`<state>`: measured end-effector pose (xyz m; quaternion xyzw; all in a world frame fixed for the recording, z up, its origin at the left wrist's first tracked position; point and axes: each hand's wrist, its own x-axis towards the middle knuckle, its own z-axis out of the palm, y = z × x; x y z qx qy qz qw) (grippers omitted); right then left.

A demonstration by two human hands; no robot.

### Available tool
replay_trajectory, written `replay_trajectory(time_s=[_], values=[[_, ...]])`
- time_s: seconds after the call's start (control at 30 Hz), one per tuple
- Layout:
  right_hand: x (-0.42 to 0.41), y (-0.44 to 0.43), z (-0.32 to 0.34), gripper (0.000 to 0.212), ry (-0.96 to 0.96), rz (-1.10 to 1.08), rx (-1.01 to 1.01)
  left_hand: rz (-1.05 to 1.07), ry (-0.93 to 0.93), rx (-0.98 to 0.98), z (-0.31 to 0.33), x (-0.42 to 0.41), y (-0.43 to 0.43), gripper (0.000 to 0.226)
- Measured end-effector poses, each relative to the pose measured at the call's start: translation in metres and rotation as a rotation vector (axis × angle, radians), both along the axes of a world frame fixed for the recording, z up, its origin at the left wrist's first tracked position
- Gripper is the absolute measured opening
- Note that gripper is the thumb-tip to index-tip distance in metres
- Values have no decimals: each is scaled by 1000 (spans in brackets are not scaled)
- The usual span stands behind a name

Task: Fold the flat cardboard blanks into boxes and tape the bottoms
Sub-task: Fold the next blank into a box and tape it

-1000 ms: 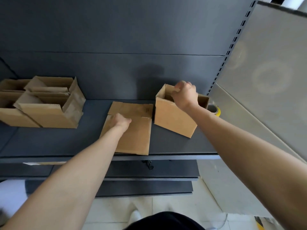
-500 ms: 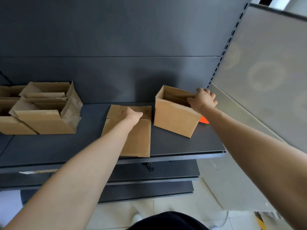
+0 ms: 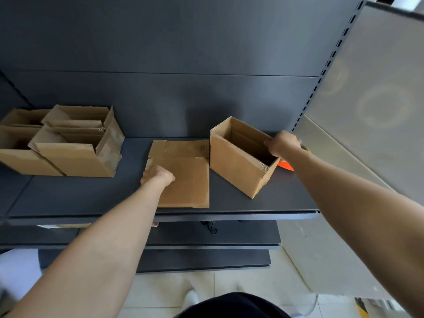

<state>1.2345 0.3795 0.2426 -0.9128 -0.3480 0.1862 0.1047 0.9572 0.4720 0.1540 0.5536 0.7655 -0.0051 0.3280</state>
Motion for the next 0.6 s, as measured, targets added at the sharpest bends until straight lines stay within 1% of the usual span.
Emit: replay_trajectory(time_s=[0.07,0.13,0.2,0.27,0.33,0.4,0.47,0.53,0.6], values=[[-5,3,0,31,33,14,-8,38,-28,-19,-3,-7,2,83],[-9,4,1,31,46,11,-19,84,-45,-22,-7,-13,6,86],[-12,4,1,30,54,3,-25,136,-109,-36,-12,-21,11,87],[-14,3,2,31,74,-20,-38,205,-151,-23,-18,-27,18,81],[-13,4,-1,35,90,-45,-66,235,-150,-24,-19,-32,21,74],[-17,2,1,37,132,-67,-96,253,-208,-26,-14,-32,21,68],[-16,5,-3,32,155,-48,-108,285,-304,-20,-4,-28,19,61],[-21,5,-2,40,164,-25,-122,289,-356,-21,10,-23,16,56],[-22,7,1,34,147,57,-132,270,-401,21,29,-17,14,55]])
